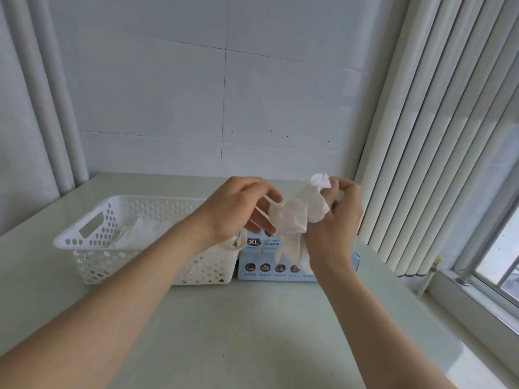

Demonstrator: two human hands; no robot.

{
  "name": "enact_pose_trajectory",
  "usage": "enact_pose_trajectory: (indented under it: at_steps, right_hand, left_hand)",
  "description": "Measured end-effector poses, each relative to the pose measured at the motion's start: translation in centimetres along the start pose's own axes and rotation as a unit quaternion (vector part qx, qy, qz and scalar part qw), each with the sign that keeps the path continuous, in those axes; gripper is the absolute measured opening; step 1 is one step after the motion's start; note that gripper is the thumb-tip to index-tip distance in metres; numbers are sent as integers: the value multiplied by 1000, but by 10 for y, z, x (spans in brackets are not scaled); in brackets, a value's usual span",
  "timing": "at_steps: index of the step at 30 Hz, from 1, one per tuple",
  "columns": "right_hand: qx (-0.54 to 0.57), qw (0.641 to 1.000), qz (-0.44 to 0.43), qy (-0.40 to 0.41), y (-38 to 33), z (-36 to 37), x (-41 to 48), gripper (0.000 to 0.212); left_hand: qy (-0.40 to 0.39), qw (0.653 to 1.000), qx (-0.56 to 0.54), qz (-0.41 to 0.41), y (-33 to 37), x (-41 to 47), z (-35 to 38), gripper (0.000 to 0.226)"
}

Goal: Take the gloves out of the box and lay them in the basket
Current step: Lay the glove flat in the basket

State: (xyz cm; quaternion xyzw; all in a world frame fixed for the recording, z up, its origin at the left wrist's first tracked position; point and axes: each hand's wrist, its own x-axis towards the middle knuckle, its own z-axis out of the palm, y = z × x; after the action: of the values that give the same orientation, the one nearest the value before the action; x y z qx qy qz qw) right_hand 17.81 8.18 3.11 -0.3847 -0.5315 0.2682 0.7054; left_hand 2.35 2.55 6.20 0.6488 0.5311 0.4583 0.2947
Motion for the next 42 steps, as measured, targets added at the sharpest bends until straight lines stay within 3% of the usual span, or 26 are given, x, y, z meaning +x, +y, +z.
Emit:
enact_pose_trajectory:
  at_steps: [3,7,11,15,21,24,27,33,35,39,42]
  right_hand:
    - [-3,999,45,-14,1,-1,0,18]
    - [10,996,89,-27,-4,-3,-1,15]
    - [27,992,117,-36,-5,-3,0,12]
    - [66,983,163,-57,-5,-2,3,21]
    - [89,944,272,-160,-3,-4,7,30]
    - [75,936,228,-258,-8,-10,8,46]
    - [39,923,187,-335,-9,-12,8,35]
    - [-68,939,128,-313,-4,-10,6,31]
    - [-36,936,119,-330,-5,-9,4,18]
    - [-87,928,63,-358,1,-4,-4,31]
    - [-102,937,40,-332,6,-2,-4,24]
  left_hand:
    - [-59,998,22,-9,-1,-2,2,63]
    - [-114,991,64,17,-5,-4,10,44]
    - [8,995,88,55,-14,4,14,23]
    - [79,988,108,75,-21,7,12,46]
    - [126,989,61,50,-13,7,10,47]
    - [125,990,49,50,-10,8,5,44]
    - [135,988,58,55,-10,9,-1,25]
    - [179,978,103,35,-11,9,-15,17]
    - [178,975,129,27,-12,9,-20,30]
    - [164,977,135,34,-12,8,-24,58]
    - [125,984,121,38,-12,6,-28,54]
